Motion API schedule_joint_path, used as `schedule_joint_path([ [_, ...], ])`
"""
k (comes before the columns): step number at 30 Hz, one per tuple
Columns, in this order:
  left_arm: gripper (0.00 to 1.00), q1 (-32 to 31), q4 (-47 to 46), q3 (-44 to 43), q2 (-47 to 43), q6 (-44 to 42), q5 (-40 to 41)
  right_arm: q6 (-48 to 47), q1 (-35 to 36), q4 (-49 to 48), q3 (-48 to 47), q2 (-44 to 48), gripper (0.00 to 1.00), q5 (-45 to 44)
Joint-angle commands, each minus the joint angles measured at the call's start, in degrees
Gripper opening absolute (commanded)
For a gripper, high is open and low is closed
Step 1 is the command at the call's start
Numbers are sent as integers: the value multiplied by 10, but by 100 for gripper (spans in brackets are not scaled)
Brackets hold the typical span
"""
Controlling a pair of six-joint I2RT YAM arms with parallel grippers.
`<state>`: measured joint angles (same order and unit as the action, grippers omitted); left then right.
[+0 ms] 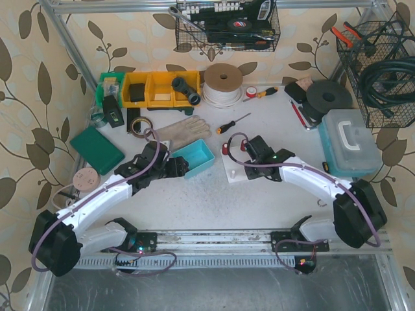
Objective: Install the large spring
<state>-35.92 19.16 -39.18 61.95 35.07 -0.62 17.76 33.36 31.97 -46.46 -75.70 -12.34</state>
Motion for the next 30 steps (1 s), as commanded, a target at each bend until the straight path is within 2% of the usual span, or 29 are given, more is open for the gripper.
schedule_joint_path([
  [1, 79, 10, -20, 7, -18, 2, -11, 10, 2, -17, -34, -29, 1, 27],
  [5, 78, 15, -26, 14, -27, 3, -15, 28, 3, -21, -37, -37, 16, 58],
  [8, 77, 20, -28, 16, -28, 3, -22, 50, 2, -19, -35, -36, 38, 61],
  [12, 78, 23, -34, 23, -38, 3, -27, 68, 3, -1, -37, -25, 55, 43],
  [13, 78, 24, -35, 25, -40, 3, -28, 70, 3, 4, -37, -20, 65, 36],
  [14, 78, 26, -36, 26, -42, 3, -29, 73, 3, 12, -39, -13, 67, 29],
  [19, 78, 31, -37, 33, -55, 6, -30, 62, 4, 43, -65, 21, 67, 21],
  [23, 75, 33, -28, 48, -93, 21, 0, 30, 3, 63, -126, 6, 63, 60],
  [28, 72, 33, -3, 94, -196, 64, 84, -2, 7, 66, -234, -96, 56, 174],
  [30, 72, 32, 7, 104, -226, 76, 102, -4, 17, 87, -289, -158, 55, 185],
])
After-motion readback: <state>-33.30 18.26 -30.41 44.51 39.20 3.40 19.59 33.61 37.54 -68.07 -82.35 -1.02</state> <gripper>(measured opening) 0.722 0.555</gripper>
